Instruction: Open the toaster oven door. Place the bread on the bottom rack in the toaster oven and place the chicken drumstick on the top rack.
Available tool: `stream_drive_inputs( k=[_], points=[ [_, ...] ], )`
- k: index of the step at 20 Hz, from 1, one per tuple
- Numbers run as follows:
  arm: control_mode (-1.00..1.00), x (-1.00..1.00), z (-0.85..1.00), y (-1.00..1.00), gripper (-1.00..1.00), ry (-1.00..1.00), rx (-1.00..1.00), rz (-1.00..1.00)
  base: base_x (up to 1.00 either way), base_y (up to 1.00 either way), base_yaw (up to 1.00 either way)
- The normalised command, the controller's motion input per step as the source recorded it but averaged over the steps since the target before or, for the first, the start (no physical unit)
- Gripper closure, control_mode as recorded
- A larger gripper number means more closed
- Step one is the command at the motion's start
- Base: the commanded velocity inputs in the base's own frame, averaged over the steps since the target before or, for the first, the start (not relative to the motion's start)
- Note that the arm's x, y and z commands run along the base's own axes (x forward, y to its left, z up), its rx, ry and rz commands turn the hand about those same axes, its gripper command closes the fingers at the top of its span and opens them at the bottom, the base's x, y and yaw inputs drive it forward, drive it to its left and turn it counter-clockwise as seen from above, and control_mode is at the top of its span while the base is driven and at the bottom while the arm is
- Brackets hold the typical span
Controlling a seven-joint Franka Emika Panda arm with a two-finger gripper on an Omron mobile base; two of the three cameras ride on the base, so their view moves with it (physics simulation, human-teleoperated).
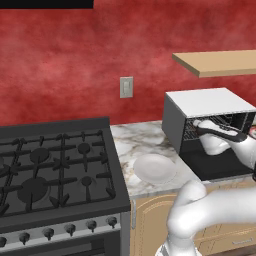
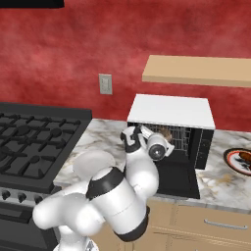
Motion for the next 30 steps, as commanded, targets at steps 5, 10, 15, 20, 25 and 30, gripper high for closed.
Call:
stream_drive_inputs(
  k=[5,10,15,20,25,30],
  points=[
    [-1.0,-0.33,-0.12,-0.01,1.0,0.17,-0.1,0.0,0.0,0.0,0.0],
    [-1.0,-0.35,-0.24,0.0,1.0,0.21,-0.09,0.0,0.0,0.0,0.0],
    [-1.0,-0.42,-0.33,0.0,1.0,0.18,-0.09,0.0,0.0,0.0,0.0],
    [-1.0,-0.5,-0.52,-0.01,1.0,0.12,-0.08,0.0,0.0,0.0,0.0],
    [-1.0,-0.57,-0.54,-0.05,1.0,0.08,-0.05,0.0,0.0,0.0,0.0],
    [-1.0,-0.61,-0.55,-0.09,1.0,0.07,-0.03,0.01,0.0,0.0,0.0]
  ],
)
